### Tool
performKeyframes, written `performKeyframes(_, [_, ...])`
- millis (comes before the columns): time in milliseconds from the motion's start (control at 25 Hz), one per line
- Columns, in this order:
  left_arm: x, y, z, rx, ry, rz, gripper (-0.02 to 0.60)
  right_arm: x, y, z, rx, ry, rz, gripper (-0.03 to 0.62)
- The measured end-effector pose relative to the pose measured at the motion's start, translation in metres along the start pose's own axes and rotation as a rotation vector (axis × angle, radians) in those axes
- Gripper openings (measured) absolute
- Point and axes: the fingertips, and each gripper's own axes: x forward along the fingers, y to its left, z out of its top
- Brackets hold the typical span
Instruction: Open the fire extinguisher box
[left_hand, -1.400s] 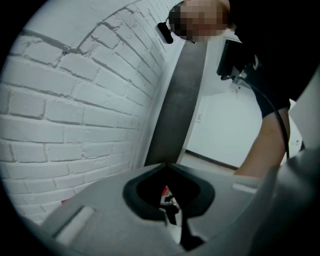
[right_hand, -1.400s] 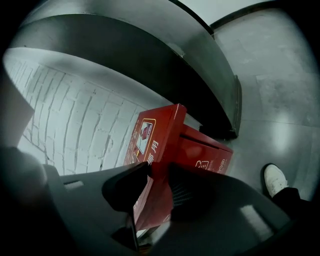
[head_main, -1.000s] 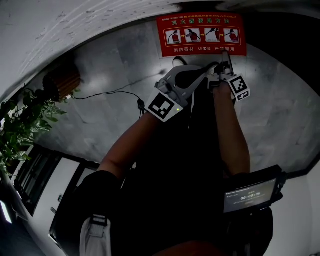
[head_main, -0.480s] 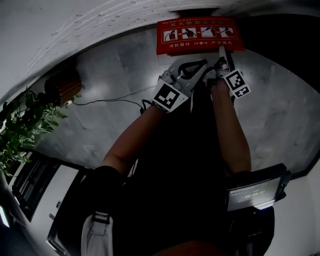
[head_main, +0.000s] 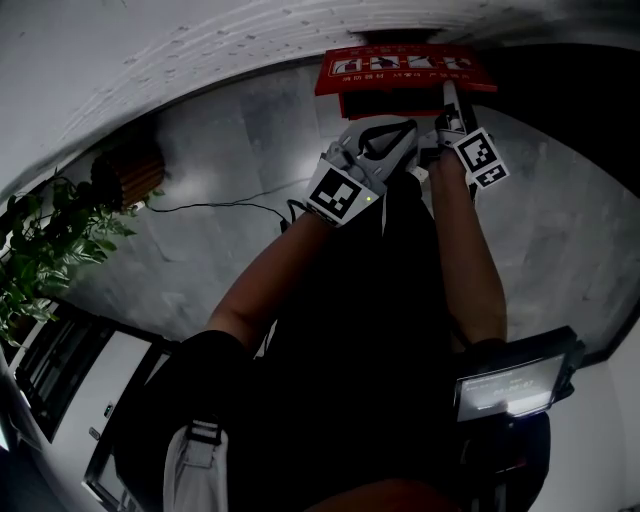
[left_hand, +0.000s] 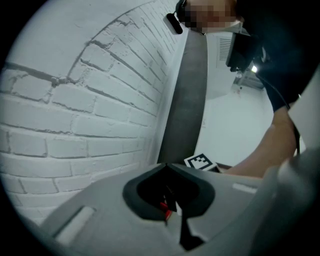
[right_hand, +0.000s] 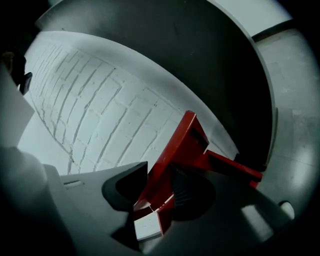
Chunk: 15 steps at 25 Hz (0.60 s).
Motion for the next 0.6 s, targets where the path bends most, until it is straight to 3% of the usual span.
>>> performKeyframes(200, [-0.002,0.014,0.001,-0.013,-0.007,0.019,0.003,0.021,0.014,0.010,-0.012,0.006,0.026,0.146])
performKeyframes(400, [-0.006,0.028,0.014,-0.001,-0.020,0.040,0.004,0.036,0.032,0.021,-0.032,0.008,0.069,0.205])
performKeyframes(600, [-0.010,0.043,0.020,0.002,-0.025,0.061,0.003,0.050,0.041,0.025,-0.062,0.029,0.070,0.209])
